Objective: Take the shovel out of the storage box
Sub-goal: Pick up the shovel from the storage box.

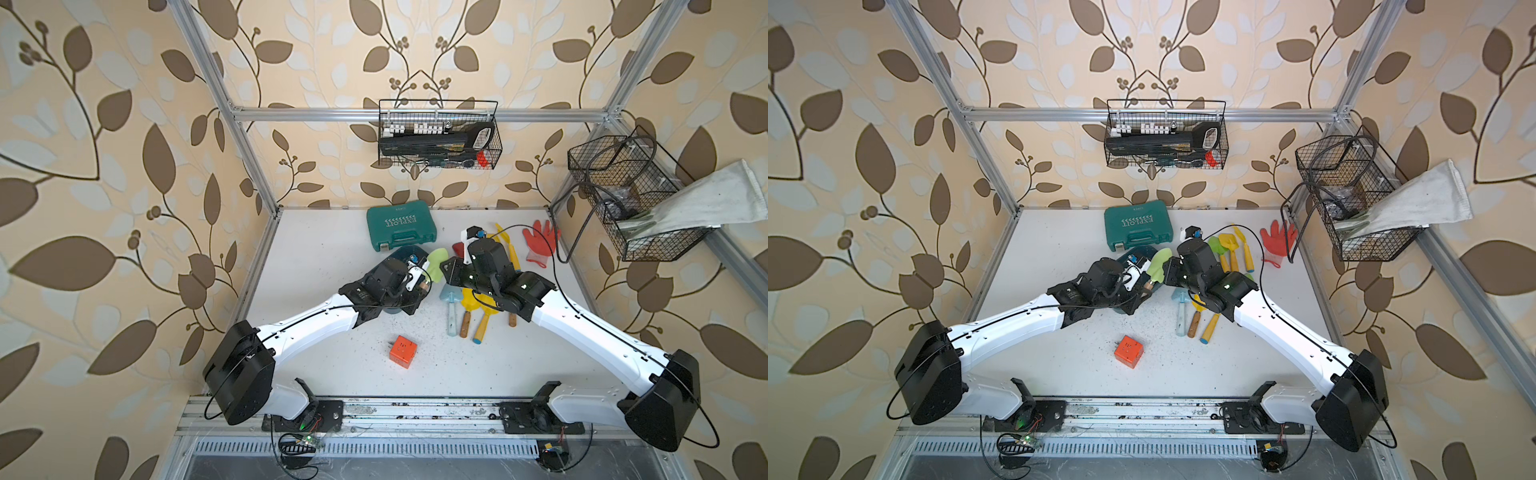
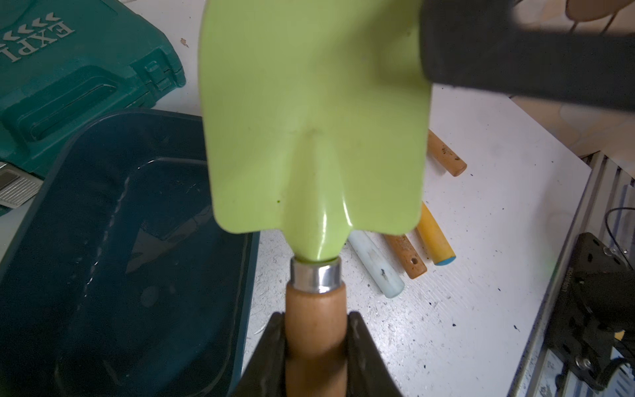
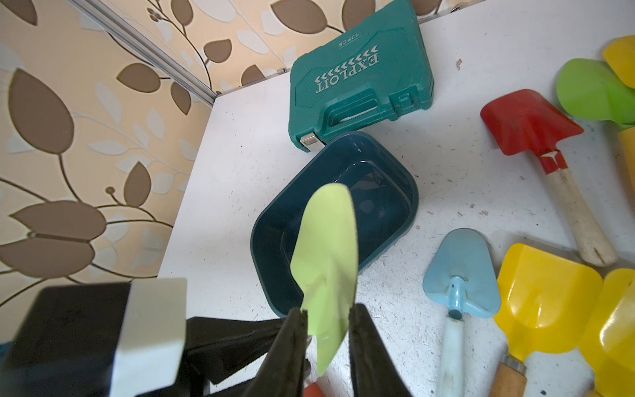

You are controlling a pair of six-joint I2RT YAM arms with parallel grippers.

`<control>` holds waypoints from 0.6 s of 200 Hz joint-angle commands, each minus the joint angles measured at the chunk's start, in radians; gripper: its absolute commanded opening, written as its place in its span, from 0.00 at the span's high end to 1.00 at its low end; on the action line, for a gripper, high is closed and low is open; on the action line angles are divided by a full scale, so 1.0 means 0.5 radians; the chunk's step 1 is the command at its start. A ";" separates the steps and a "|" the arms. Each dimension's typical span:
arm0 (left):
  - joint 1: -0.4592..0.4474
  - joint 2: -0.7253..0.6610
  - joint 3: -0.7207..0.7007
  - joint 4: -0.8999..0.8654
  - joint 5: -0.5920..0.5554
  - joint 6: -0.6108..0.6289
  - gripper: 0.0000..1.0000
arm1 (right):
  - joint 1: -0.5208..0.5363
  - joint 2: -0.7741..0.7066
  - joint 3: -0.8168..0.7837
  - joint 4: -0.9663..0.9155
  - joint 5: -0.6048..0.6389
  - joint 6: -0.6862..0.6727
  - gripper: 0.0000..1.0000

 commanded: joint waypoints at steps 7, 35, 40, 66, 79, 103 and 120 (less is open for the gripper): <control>-0.068 -0.147 -0.010 0.246 0.122 0.059 0.82 | 0.012 0.023 0.003 0.010 0.053 0.073 0.73; -0.068 -0.152 -0.011 0.234 0.086 0.064 0.82 | 0.012 -0.026 -0.072 0.042 0.071 0.103 0.72; -0.068 -0.150 -0.010 0.234 0.081 0.065 0.82 | 0.012 -0.032 -0.079 0.038 0.077 0.108 0.72; -0.071 -0.142 -0.001 0.217 0.066 0.067 0.82 | 0.014 -0.079 -0.117 0.036 0.076 0.142 0.71; -0.071 -0.144 -0.004 0.216 0.057 0.070 0.82 | 0.020 -0.114 -0.145 0.035 0.089 0.159 0.70; -0.071 -0.149 -0.004 0.207 0.033 0.078 0.82 | 0.033 -0.196 -0.215 0.067 0.122 0.187 0.69; -0.071 -0.139 0.002 0.204 0.030 0.082 0.82 | 0.036 -0.229 -0.244 0.072 0.119 0.194 0.67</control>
